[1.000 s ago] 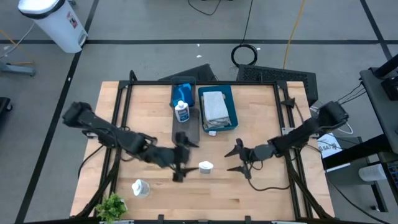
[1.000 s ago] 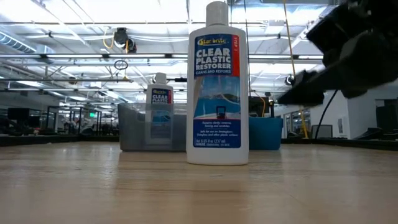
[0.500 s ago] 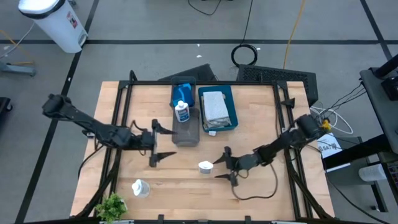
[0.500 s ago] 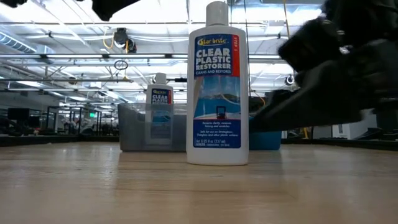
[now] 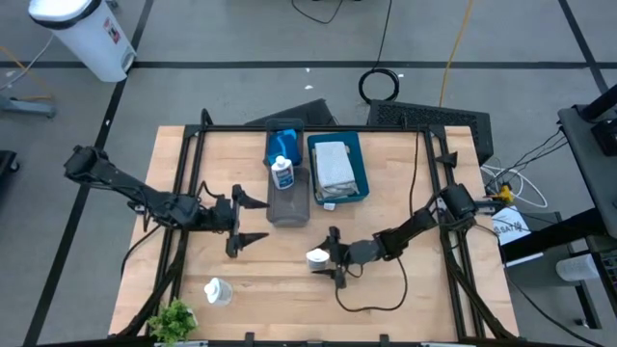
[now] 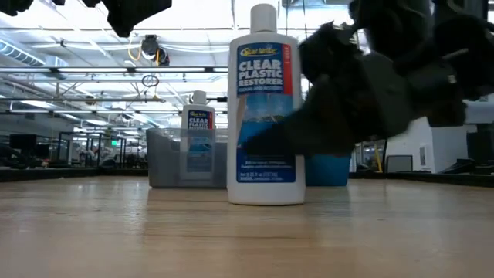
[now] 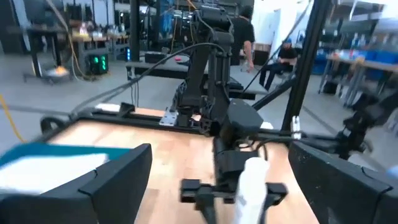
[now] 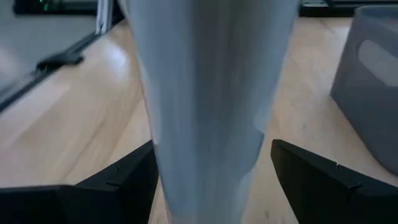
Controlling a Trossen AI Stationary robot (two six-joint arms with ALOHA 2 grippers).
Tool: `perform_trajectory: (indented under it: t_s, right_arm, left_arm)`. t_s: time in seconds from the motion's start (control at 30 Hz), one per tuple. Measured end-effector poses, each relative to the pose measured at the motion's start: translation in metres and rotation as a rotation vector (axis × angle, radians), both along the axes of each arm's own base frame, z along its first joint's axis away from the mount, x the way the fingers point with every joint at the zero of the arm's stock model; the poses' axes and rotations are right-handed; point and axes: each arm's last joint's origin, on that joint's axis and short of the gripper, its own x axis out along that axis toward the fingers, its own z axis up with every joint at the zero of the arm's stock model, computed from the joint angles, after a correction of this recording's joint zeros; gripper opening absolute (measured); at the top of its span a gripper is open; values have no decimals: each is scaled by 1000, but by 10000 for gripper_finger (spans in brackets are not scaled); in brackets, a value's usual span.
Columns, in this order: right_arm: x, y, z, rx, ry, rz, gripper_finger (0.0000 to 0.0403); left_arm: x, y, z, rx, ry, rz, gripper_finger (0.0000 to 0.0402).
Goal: Pick & Place Kitchen Items
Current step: Put the top white plastic restorer bottle into the bottom black bin
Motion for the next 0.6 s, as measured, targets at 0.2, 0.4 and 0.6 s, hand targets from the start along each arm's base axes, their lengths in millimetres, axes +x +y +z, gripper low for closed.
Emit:
perform_trajectory:
  t_s: [0.2, 0.4, 0.6]
  right_arm:
    - [2, -4, 0, 21, 6, -19, 229]
    - [0, -1, -3, -20, 31, -2, 137]
    - [0, -1, -3, -31, 29, 4, 70]
  left_arm:
    - [0, 0, 0, -112, -3, -3, 373]
    - [2, 1, 0, -121, -13, 26, 377]
    - [22, -4, -22, -129, 80, 57, 378]
